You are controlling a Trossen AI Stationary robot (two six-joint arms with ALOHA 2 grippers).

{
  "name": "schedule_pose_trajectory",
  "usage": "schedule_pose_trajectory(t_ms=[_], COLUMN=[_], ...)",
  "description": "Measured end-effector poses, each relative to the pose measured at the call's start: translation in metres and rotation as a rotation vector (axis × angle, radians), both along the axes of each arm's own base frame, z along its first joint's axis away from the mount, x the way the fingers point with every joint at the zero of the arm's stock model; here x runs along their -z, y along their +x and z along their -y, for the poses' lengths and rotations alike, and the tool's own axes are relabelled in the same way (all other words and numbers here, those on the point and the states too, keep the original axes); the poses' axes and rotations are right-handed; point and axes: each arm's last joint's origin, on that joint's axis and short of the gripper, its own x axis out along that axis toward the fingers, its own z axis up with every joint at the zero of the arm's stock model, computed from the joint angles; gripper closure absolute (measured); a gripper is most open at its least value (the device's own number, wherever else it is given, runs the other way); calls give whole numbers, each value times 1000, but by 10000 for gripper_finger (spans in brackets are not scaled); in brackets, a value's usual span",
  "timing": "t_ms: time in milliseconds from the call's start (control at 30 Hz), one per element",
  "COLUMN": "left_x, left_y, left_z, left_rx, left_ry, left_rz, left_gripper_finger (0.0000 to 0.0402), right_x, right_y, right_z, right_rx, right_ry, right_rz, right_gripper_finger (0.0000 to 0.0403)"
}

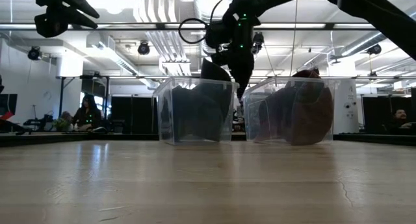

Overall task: Pick & Place hat
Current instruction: Adjust the left transparent bin

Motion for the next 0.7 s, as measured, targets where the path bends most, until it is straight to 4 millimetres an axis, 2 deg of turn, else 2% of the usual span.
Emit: schedule_pose_trajectory(t_ms=[167, 467, 567, 700], left_x=[0, 0, 0, 0], left_y=[0, 0, 0, 0], left_z=[0, 0, 0, 0], left_rx=[0, 0, 0, 0], left_ry=[0, 0, 0, -1], left_rz=[0, -1, -1, -3], left_gripper_finger=[296, 296, 296, 296], right_x=[3, -15, -17, -16], right_y=[12, 36, 43, 43], right_z=[-21, -70, -81, -89], right_rx=[-32, -149, -176, -187], right_ry=[76, 89, 80, 89], right_rz=[52, 150, 192, 167], right_gripper_finger=[394, 394, 394, 394])
